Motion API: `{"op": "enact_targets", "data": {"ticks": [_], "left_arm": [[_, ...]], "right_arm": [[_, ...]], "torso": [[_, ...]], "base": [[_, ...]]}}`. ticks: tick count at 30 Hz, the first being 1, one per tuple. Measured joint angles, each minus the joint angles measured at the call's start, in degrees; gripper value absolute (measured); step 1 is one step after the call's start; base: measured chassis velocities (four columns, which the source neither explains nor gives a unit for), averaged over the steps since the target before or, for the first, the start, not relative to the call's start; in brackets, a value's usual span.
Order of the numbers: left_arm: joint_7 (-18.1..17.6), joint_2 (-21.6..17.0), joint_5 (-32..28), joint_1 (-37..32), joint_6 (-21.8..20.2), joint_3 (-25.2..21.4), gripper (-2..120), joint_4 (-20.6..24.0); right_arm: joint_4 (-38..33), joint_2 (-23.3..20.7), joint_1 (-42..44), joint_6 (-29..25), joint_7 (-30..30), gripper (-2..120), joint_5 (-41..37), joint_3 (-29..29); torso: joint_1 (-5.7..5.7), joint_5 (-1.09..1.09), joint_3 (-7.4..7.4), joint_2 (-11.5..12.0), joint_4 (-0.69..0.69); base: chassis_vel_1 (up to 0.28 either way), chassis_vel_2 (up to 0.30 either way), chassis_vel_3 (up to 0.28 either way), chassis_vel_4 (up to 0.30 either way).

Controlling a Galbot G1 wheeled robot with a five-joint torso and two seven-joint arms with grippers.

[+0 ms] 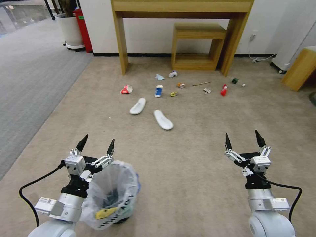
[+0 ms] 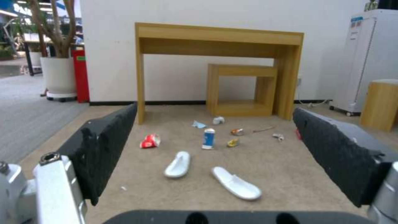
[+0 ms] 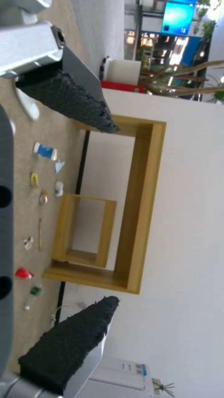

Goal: Pick up the trash bin and place the garbage on the floor into it.

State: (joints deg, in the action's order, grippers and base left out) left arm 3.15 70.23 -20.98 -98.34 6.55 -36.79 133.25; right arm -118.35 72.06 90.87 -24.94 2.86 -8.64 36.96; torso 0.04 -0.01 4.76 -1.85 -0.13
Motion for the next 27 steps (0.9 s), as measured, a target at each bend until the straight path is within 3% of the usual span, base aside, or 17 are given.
{"op": "enact_targets", "data": {"ticks": [7, 9, 18, 22, 27], "left_arm": [[0.0, -0.2, -0.2, 0.0, 0.0, -0.1, 95, 0.0], [0.0, -0.3, -0.3, 0.0, 0.0, -0.1, 95, 0.0], [-1.7, -1.3, -1.9, 0.2, -2.1, -0.3, 95, -0.2], [-7.3, -3.6, -7.3, -0.4, -9.8, -0.1, 94, -0.1], [-11.5, -3.9, -11.5, -0.7, -12.6, 3.1, 95, 0.1]], "right_arm": [[0.1, 0.3, 0.2, 0.0, 0.3, 100, 0.1, -0.3], [0.1, 0.3, 0.3, -0.4, 0.1, 100, 0.1, -0.3], [-0.3, 0.3, 0.5, -0.7, 0.3, 100, -0.1, 0.2], [0.4, 0.2, 0.7, -0.8, 0.1, 100, 0.1, 0.2], [0.8, 0.3, 0.6, -0.4, 0.0, 100, 0.7, 0.0]], "torso": [[0.01, 0.04, 0.01, 0.0, 0.00], [0.01, -0.05, 0.00, 0.0, 0.01], [0.00, 0.02, 0.00, 0.0, 0.00], [0.00, 0.04, 0.01, 0.0, -0.01], [0.00, 0.00, 0.00, 0.0, 0.00]], "base": [[0.283, 0.291, -0.285, -0.287], [0.239, 0.240, -0.227, -0.233], [0.051, 0.044, -0.027, -0.034], [-0.049, -0.052, 0.029, 0.035], [0.000, 0.000, 0.000, 0.000]]}}
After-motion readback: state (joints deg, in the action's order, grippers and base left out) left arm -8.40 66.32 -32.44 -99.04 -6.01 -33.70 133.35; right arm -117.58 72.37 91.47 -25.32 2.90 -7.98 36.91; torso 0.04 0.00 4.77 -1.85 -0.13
